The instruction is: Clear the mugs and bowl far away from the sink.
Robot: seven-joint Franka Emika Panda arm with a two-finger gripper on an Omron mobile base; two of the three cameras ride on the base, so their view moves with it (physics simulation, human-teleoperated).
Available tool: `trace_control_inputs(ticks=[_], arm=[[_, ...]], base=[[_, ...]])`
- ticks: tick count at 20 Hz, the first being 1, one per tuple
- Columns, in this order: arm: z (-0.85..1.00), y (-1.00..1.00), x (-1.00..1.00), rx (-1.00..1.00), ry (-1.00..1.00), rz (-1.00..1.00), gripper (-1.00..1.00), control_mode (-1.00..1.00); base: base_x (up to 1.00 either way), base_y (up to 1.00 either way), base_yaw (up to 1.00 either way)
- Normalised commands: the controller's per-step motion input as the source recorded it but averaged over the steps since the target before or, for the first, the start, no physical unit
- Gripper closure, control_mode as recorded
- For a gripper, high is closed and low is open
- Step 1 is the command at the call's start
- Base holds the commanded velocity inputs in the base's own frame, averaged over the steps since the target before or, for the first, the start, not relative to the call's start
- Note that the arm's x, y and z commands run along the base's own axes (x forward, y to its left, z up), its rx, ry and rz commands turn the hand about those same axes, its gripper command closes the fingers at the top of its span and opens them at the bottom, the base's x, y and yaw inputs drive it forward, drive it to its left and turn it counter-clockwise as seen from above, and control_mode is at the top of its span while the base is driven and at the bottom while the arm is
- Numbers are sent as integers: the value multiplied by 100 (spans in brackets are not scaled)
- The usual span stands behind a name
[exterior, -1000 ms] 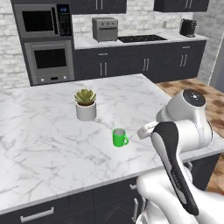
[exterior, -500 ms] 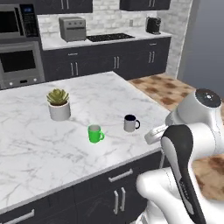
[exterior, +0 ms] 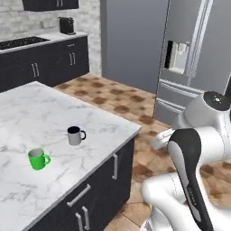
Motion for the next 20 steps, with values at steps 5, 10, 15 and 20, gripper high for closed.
trace_control_inputs(ticks=[5, 10, 15, 20], arm=[[0, 0, 0, 0, 0, 0, -100, 100], [0, 0, 0, 0, 0, 0, -100, 100], [0, 0, 0, 0, 0, 0, -100, 100], [0, 0, 0, 0, 0, 0, -100, 100]], base=[[0, -35, -80], [0, -37, -82], [0, -49, -78], [15, -53, -64]])
